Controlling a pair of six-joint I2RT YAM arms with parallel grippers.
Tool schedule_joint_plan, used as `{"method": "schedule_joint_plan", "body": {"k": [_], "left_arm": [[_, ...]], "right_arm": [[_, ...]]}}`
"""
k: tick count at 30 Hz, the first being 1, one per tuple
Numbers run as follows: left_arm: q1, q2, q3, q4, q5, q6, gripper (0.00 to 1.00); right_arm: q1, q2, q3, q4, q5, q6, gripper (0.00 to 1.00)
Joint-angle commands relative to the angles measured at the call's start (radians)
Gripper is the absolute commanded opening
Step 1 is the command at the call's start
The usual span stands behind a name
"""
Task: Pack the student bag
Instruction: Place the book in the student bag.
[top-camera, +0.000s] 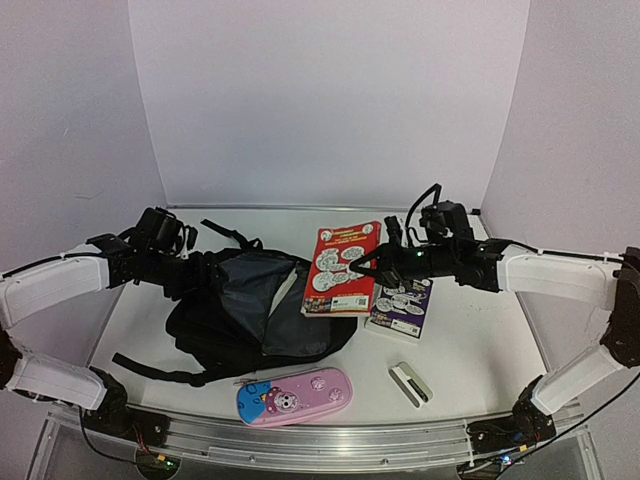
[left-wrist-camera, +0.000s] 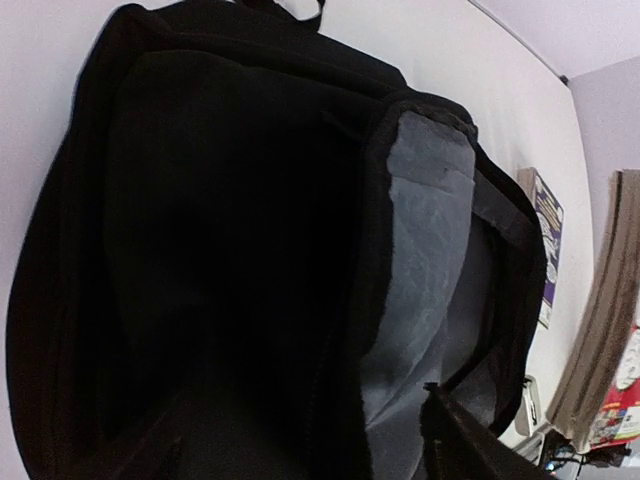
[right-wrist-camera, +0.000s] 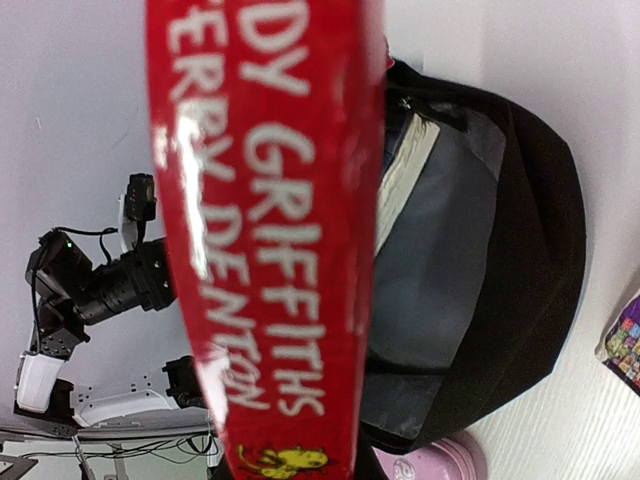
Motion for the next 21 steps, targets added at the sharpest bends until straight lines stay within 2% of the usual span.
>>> {"method": "schedule_joint_plan", "body": {"k": [1,5,6,13,21], "left_arm": [[0.003,0.001,-0.024,0.217,0.122,0.001,0.51],[0.003,-0.005,0.013,0.249,0.141,0.052,0.07],[0.003,-0.015,0.020,0.262,0.154,0.072,0.02],[0.003,-0.086,0.066,0.385,0.345,0.183,0.00],[0.003,-0.044,0.102,0.512,0.544,0.182,0.00]], "right_arm": [[0.042,0.040,-0.004,0.058,-0.062,0.026,0.00],[0.075,0.111,0.012,0.073,-0.067,0.048,0.00],[0.078,0.126,0.013,0.083,-0.064,0.059,0.00],[0.091,0.234,0.027,0.139,-0.078,0.118,0.00],[0.118,0.309,0.098,0.162,-0.101,0.135,0.00]]}}
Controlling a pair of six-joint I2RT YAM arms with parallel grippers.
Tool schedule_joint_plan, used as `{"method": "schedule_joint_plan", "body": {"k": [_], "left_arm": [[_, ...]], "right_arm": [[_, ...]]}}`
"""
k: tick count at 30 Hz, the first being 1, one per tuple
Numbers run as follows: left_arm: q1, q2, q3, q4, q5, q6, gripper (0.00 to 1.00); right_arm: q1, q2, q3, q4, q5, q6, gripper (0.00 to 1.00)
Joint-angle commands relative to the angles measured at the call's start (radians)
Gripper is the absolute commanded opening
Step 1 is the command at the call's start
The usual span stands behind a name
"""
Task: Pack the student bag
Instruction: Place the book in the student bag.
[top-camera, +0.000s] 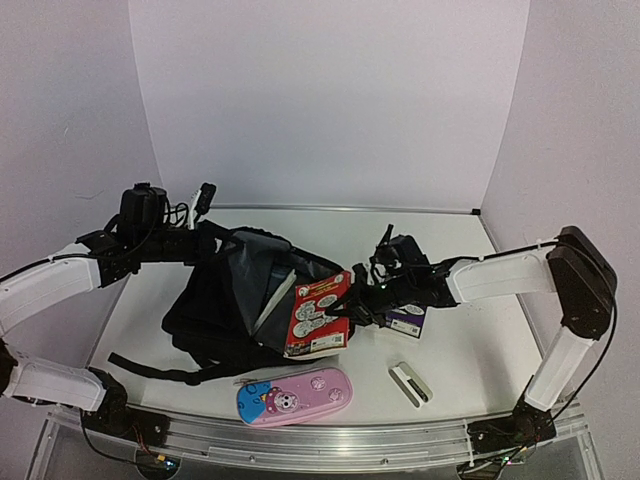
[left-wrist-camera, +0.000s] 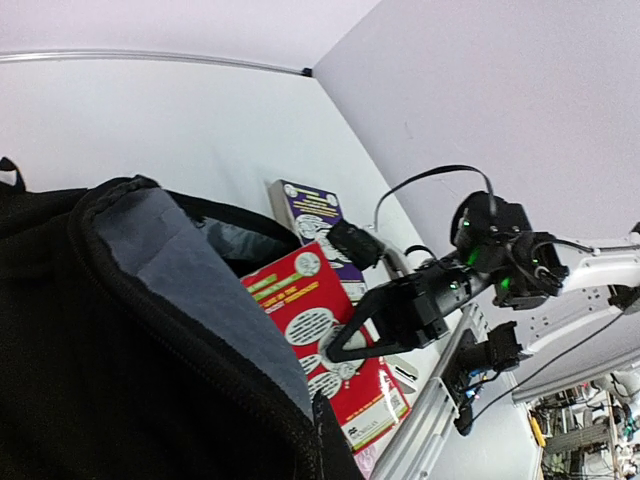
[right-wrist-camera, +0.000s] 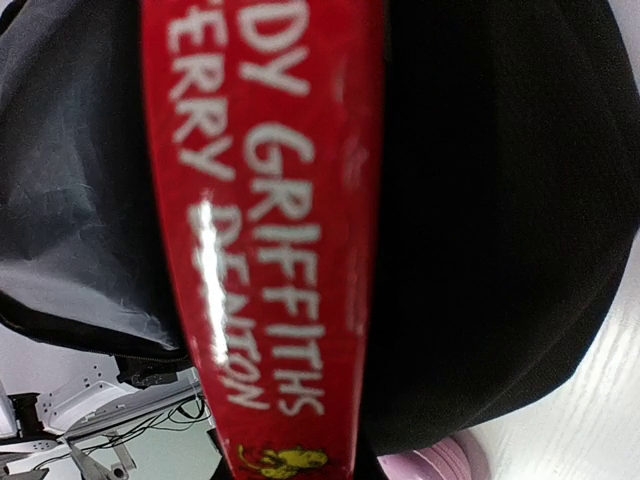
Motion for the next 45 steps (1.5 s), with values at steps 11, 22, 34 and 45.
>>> {"method": "schedule_joint_plan", "body": {"k": [11,22,34,45], "left_arm": [[0.003,0.021,0.142,0.159,0.180,0.032,0.00],[0.003,0.018,0.157,0.157,0.203,0.033,0.00],[0.003,0.027,0.176,0.169,0.220,0.031,0.00],[0.003,0.090,0.182,0.218,0.268,0.004,0.00]], "right_arm": [[0.027,0.042,0.159,0.240,-0.010,0.095,0.00],[0.032,0.199,0.231,0.484,0.004,0.188,0.00],[0.035,0.409,0.263,0.528,0.140,0.219,0.00],[0.069,0.522,0.419,0.518,0.232,0.243,0.01]]}}
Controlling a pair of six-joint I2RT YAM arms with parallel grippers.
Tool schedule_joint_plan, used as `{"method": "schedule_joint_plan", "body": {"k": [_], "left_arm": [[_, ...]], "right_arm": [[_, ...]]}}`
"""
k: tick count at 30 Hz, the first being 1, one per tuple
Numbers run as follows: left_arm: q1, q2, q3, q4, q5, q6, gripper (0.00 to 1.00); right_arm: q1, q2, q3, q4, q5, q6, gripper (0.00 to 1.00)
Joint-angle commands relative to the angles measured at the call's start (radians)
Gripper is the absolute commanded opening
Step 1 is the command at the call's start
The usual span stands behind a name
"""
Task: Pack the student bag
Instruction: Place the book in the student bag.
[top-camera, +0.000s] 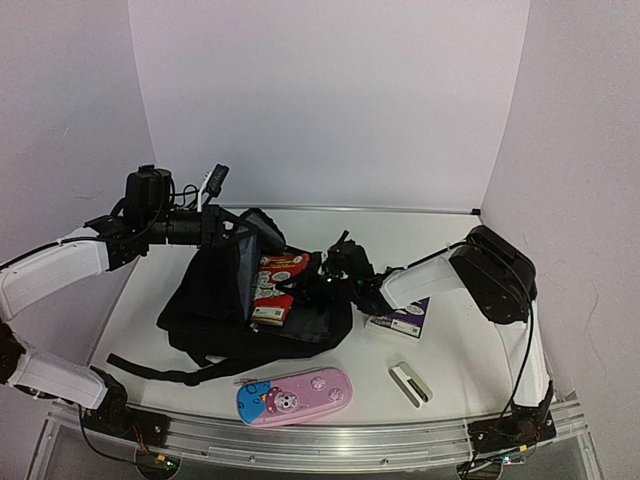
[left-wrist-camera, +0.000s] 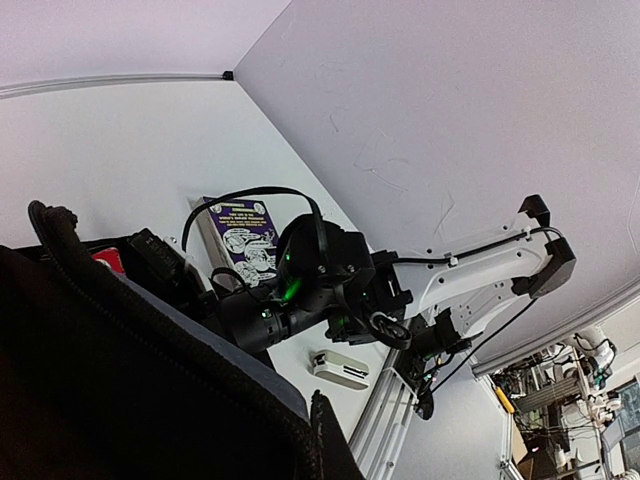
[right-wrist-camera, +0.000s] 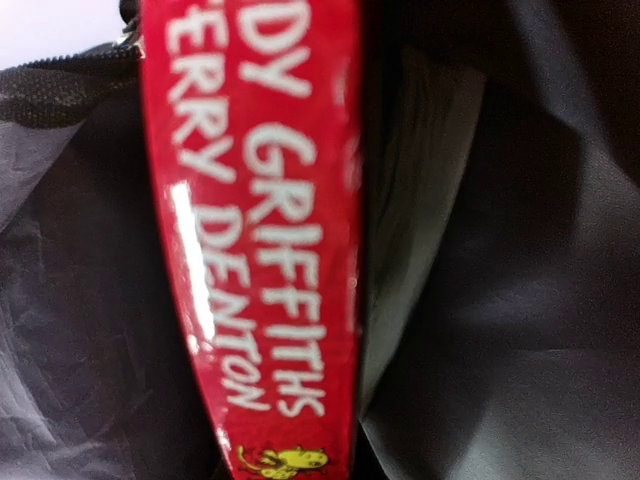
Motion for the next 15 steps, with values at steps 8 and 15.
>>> {"method": "schedule_joint_plan", "body": {"k": [8,15], "left_arm": [[0.002,0.021,0.066,0.162,0.075,0.005,0.00],[0.002,0.026,0.037,0.173,0.042,-0.017,0.00]], "right_arm": [[0.042,0.178,0.342,-0.152,0.105,-0.077,0.12],[0.056,0.191,0.408,-0.278,0.145,-0.166,0.35]]}}
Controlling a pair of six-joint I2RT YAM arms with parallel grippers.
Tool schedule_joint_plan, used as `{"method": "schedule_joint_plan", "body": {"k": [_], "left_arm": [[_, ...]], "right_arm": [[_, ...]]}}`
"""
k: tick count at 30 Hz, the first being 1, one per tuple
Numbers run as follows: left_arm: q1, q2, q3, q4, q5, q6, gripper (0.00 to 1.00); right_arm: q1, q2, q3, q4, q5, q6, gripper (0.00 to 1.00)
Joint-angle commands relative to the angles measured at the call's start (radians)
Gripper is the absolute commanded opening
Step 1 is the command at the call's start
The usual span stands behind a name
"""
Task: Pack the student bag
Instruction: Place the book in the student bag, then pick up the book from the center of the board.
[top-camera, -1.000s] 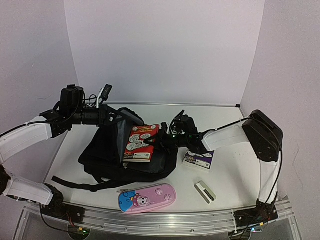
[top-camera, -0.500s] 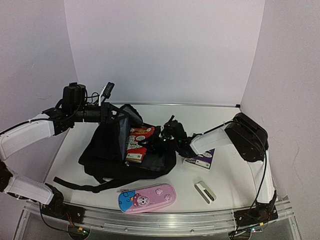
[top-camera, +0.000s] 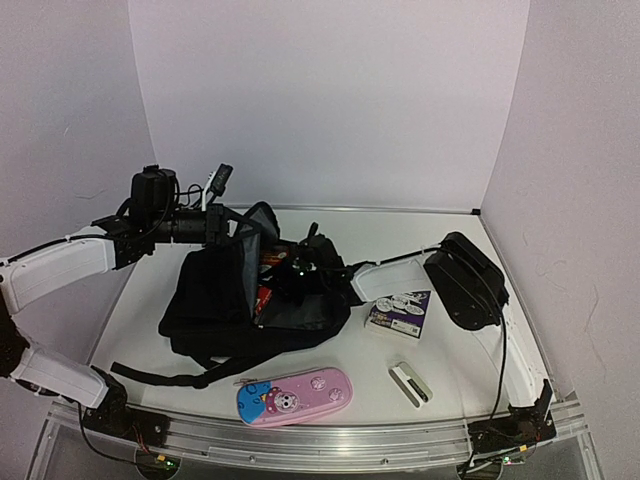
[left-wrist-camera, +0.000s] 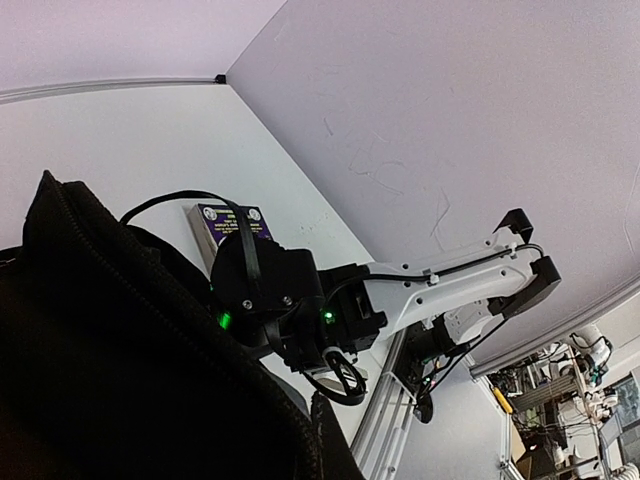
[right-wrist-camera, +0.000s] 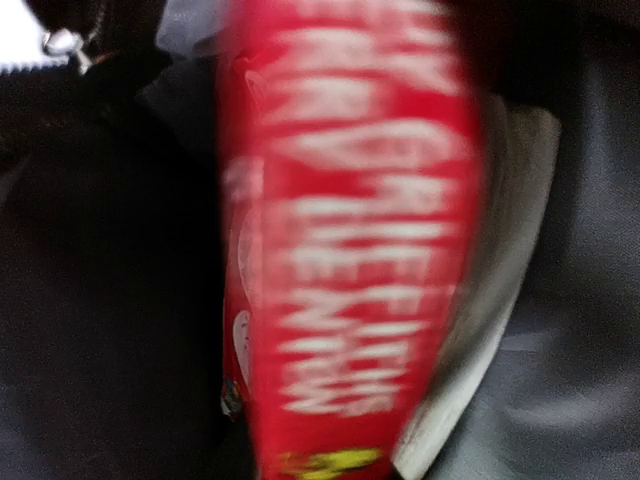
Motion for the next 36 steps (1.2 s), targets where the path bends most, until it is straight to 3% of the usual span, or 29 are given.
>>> {"method": "schedule_joint_plan", "body": {"k": [1,7,10,20,25,29,34,36], "left_arm": [[-0.001,-0.025,0.032,0.096,-0.004,-0.009,0.00],[0.014,-0.091,-0.035,0.028,-0.156,-0.039,0.00],[0.027,-0.127,-0.076,-0.020,-0.224,-0.054,0.00],[0.084,-0.268,-0.256,-0.242,-0.511,-0.198,0.00],[0.107,-0.298,-0.365,-0.343,-0.553,-0.257,0.01],[0.112,-0.316,-0.377,-0.390,-0.562,-0.265,0.18],[0.112,-0.344,-0.309,-0.440,-0.578,-0.228,0.59],[0.113,-0.342,-0.275,-0.467,-0.587,-0.211,0.70]], "right_arm": [[0.014,-0.015,0.056,-0.112,0.075,-0.108,0.38],[0.015,-0.137,0.054,-0.298,0.196,-0.258,0.62],[0.015,-0.199,0.049,-0.444,0.288,-0.313,0.69],[0.008,-0.550,-0.225,-0.649,0.536,-0.429,0.96],[-0.072,-0.670,-0.376,-0.741,0.571,-0.455,0.98],[-0.097,-0.661,-0.400,-0.869,0.669,-0.478,0.98],[-0.097,-0.599,-0.403,-0.938,0.689,-0.480,0.98],[-0.095,-0.568,-0.398,-0.942,0.689,-0.482,0.98]]}}
